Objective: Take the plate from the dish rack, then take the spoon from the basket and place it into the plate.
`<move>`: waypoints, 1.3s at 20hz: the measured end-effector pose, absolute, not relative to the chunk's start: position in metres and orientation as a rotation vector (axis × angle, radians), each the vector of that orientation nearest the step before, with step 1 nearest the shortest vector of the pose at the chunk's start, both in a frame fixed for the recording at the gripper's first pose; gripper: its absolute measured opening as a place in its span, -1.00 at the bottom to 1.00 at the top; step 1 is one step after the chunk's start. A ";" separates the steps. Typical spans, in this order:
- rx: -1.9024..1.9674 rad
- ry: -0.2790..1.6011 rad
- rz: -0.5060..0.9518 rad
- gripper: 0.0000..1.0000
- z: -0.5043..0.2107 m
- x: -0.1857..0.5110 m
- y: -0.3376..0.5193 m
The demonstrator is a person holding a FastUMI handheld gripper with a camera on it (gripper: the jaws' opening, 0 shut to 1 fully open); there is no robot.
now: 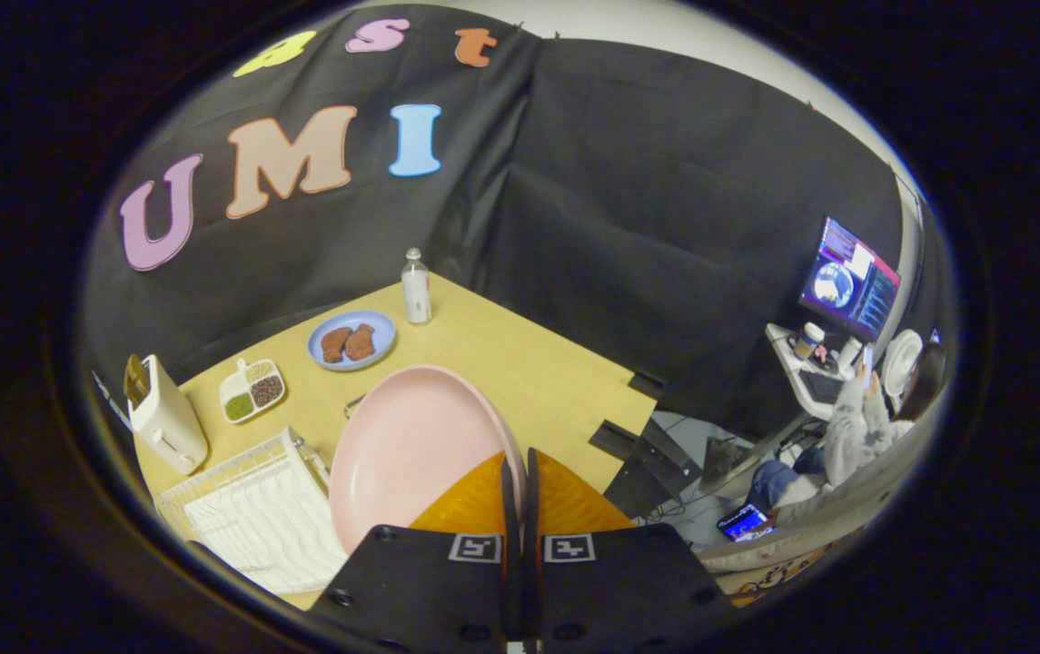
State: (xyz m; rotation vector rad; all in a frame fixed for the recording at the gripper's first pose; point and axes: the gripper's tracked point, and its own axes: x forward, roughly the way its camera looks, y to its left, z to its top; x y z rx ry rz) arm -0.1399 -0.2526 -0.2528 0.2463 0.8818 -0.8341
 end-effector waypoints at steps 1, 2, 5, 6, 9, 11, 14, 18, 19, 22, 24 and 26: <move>0.282 0.899 -0.835 -0.93 -0.266 -0.145 -0.253; 0.300 0.918 -0.842 -0.93 -0.274 -0.151 -0.255; 0.365 0.948 -0.840 -0.93 -0.305 -0.160 -0.261; 0.388 0.956 -0.839 -0.93 -0.315 -0.163 -0.263; 0.485 0.959 -0.854 -0.93 -0.348 -0.169 -0.269; 0.531 0.972 -0.863 -0.93 -0.368 -0.177 -0.274; 0.552 1.007 -0.856 -0.93 -0.397 -0.184 -0.277; 0.557 1.015 -0.862 -0.93 -0.420 -0.193 -0.289; 0.549 1.010 -0.862 -0.93 -0.424 -0.193 -0.293; 0.540 1.010 -0.868 -0.93 -0.439 -0.194 -0.306; 0.555 0.994 -0.865 -0.92 -0.446 -0.191 -0.311; 0.525 1.005 -0.885 -0.89 -0.451 -0.196 -0.321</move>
